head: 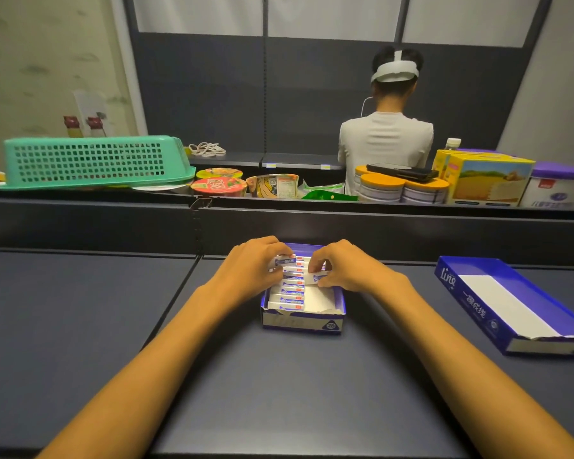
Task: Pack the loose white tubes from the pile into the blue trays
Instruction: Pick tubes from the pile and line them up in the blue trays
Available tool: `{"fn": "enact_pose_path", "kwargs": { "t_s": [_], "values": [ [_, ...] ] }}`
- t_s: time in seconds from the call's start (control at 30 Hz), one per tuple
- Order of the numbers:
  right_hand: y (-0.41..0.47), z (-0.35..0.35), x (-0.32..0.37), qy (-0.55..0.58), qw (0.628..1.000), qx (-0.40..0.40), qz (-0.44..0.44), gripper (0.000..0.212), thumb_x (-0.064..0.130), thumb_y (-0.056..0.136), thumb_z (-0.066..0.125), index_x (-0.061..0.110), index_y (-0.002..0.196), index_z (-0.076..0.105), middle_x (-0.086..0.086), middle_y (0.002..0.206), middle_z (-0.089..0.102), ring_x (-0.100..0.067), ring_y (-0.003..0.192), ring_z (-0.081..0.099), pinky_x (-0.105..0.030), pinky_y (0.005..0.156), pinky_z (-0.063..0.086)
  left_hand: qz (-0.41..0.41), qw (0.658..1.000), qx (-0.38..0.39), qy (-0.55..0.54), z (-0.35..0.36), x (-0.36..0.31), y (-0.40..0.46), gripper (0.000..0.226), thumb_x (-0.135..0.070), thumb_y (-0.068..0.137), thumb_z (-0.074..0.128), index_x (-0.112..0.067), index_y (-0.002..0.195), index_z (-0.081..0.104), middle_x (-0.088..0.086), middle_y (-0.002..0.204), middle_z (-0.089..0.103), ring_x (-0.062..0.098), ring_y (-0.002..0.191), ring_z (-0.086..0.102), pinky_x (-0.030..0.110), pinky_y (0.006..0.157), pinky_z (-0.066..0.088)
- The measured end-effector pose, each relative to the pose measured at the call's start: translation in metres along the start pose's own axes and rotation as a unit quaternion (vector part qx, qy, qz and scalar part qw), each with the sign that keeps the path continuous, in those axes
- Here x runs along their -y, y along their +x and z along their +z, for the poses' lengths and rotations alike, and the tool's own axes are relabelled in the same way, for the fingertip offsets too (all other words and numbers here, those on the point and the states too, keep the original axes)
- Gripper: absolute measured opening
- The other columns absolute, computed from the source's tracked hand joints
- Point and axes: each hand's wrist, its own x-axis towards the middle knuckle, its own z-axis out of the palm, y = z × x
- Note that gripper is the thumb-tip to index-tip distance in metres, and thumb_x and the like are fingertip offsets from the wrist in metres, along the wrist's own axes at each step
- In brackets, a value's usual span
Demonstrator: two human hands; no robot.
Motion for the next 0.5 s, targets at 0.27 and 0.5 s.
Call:
{"fn": "enact_pose_path", "kwargs": {
  "t_s": [0.27,0.5],
  "values": [
    [0.0009,0.002,0.0005,-0.009,1.0,-0.013,-0.003,0.025,0.024,0.083,0.075,0.021,0.107,0.07,0.002,0.107,0.067,-0.013,0.091,0.062,-0.03,0.081,0.056,0.0,1.0,-0.001,-0.004,0.0006,0.0009,0.0002,0.039,-0.028,0.088,0.067,-0.023,0.126,0.06,-0.004,0.126,0.06,0.014,0.111,0.058,0.027,0.084,0.05],
    [0.0011,0.0012,-0.0036,-0.016,1.0,-0.016,-0.003,0.018,0.018,0.089,0.068,0.018,0.106,0.071,0.0,0.112,0.068,-0.008,0.088,0.057,-0.022,0.078,0.05,0.001,1.0,0.001,-0.002,0.0009,0.0018,0.0004,0.04,-0.029,0.087,0.068,-0.023,0.126,0.06,-0.005,0.125,0.061,0.013,0.11,0.058,0.028,0.086,0.05]
  ]
}}
